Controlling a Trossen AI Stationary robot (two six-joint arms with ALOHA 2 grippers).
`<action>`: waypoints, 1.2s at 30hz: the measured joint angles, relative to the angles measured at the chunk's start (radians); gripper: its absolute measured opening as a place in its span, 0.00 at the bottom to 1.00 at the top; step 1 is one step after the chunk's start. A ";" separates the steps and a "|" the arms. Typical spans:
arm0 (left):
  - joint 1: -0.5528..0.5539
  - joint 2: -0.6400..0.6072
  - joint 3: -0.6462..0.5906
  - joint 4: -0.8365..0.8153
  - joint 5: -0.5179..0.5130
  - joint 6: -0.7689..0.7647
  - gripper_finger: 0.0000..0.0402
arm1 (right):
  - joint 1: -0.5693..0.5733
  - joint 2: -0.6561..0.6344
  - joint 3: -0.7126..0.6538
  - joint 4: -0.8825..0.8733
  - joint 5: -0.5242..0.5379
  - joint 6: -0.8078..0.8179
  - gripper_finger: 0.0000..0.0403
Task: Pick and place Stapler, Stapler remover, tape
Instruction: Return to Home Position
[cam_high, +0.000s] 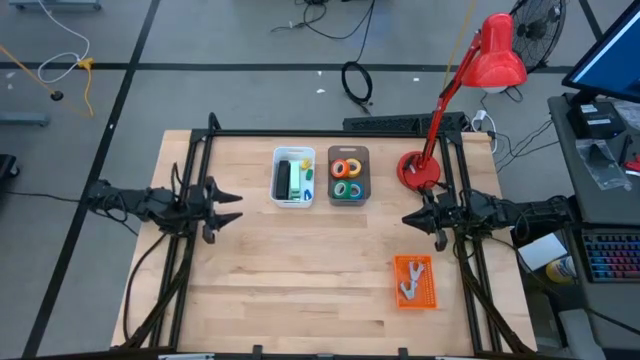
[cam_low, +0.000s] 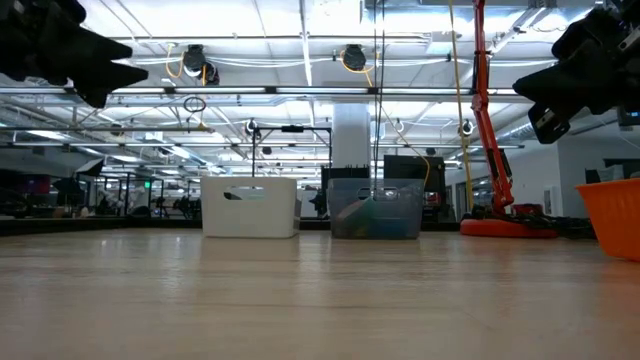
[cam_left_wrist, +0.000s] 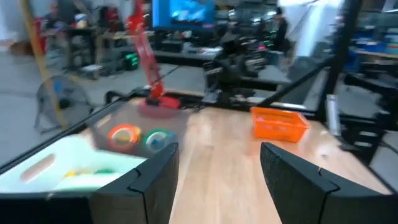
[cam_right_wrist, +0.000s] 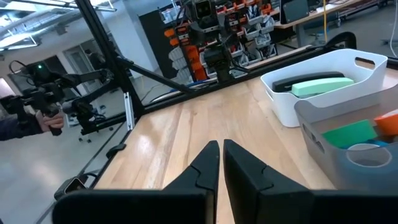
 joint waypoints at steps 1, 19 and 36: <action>-0.001 0.000 0.000 0.007 0.021 0.011 0.57 | 0.000 0.000 0.000 0.001 0.001 -0.002 0.04; -0.003 -0.001 -0.061 0.024 0.125 0.029 0.57 | 0.000 0.000 0.000 0.003 0.004 -0.041 0.04; -0.002 0.001 -0.061 0.009 0.125 -0.037 0.57 | 0.000 0.000 0.000 0.005 0.002 -0.017 0.04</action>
